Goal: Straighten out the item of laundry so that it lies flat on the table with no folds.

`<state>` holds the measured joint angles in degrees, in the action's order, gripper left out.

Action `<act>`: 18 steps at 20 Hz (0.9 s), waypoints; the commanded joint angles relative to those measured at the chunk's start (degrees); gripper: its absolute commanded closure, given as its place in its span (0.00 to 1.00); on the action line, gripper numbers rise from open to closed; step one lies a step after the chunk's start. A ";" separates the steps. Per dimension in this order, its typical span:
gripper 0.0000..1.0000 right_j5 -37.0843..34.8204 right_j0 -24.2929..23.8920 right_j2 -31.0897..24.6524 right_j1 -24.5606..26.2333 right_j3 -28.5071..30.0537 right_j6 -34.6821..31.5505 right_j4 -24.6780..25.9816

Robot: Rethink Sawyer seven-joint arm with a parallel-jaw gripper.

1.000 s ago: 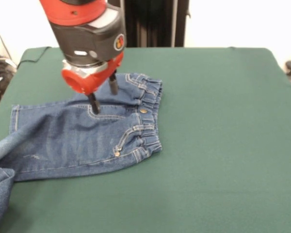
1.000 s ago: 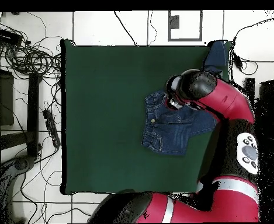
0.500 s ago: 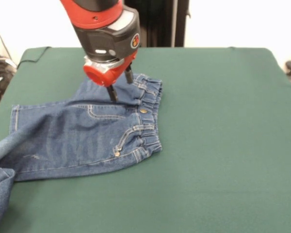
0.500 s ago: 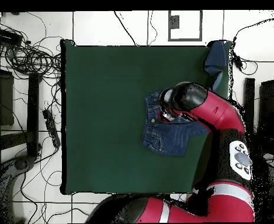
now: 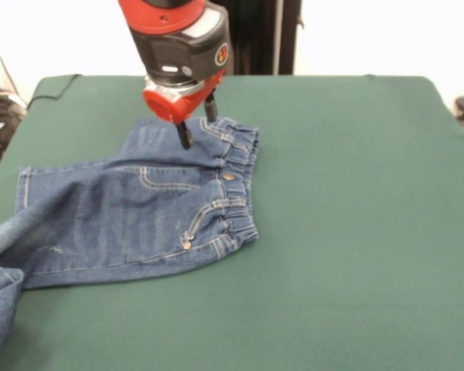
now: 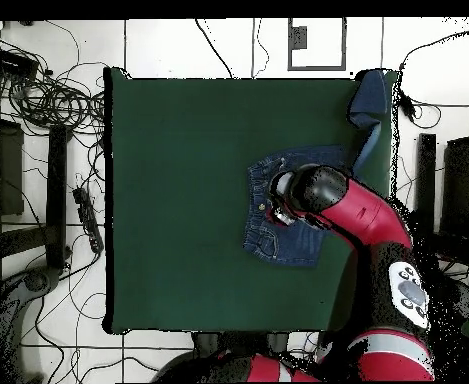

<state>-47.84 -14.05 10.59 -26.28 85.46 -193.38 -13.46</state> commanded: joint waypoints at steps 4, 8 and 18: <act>0.00 13.26 2.17 -0.56 4.40 11.76 -3.31 1.71; 0.00 7.23 3.13 3.85 1.23 8.10 -2.16 3.87; 0.00 -5.44 4.79 7.28 -3.07 -1.26 -1.09 7.23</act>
<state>-45.29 -12.66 18.11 -28.97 87.83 -193.38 -8.00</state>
